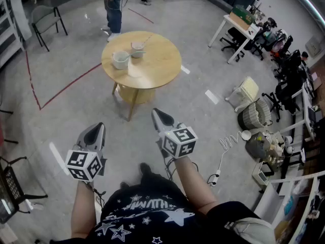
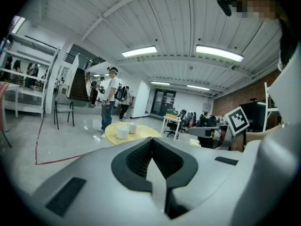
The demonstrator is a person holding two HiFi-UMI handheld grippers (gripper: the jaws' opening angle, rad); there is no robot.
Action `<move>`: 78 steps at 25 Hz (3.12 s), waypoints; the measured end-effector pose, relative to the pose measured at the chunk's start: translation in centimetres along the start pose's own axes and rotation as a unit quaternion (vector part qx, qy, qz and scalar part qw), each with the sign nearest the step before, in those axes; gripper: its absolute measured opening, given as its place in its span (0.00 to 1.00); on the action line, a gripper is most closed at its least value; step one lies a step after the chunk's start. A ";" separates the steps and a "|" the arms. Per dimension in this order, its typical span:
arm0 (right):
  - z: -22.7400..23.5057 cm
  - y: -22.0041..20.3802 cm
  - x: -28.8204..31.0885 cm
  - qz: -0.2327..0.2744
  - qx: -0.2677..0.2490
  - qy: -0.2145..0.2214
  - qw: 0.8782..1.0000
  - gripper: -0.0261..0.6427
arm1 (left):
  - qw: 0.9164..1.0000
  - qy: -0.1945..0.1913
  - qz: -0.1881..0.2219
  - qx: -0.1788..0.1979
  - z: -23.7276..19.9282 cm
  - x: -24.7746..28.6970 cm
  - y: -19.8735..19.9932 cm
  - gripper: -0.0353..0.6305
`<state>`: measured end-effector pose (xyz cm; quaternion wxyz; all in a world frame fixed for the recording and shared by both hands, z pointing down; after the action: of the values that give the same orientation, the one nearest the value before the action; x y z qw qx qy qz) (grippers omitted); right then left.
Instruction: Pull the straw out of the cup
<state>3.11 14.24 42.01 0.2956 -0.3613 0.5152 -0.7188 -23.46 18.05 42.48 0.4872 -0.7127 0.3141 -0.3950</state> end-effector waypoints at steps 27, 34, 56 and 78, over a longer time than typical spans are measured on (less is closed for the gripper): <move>8.7 1.4 0.8 -0.004 0.020 0.044 0.999 0.04 | 0.999 0.046 0.002 -0.012 3.4 6.4 1.2 0.06; 12.4 1.8 2.8 -0.022 0.005 0.077 0.997 0.04 | 0.997 0.074 0.006 -0.016 4.2 9.2 1.7 0.06; 14.9 2.2 12.0 -0.055 -0.010 0.107 0.993 0.04 | 0.997 0.062 -0.006 -0.046 -0.6 19.4 3.7 0.06; 20.2 6.4 31.1 -0.088 -0.055 0.020 0.994 0.04 | 0.996 0.022 -0.034 -0.076 -14.8 33.2 7.3 0.06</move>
<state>2.54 -23.07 46.74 0.2005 -0.4064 0.5259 -0.7197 -20.46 -18.59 47.29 0.4112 -0.7491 0.3297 -0.4014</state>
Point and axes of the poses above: the fingertips, and each gripper's own axes: x forward along the fingers, z to its right, y out of its top, the point moved 7 cm from there along -x, backward along the fingers, and after that the axes turned 4 degrees about y, right-handed, at the moved point
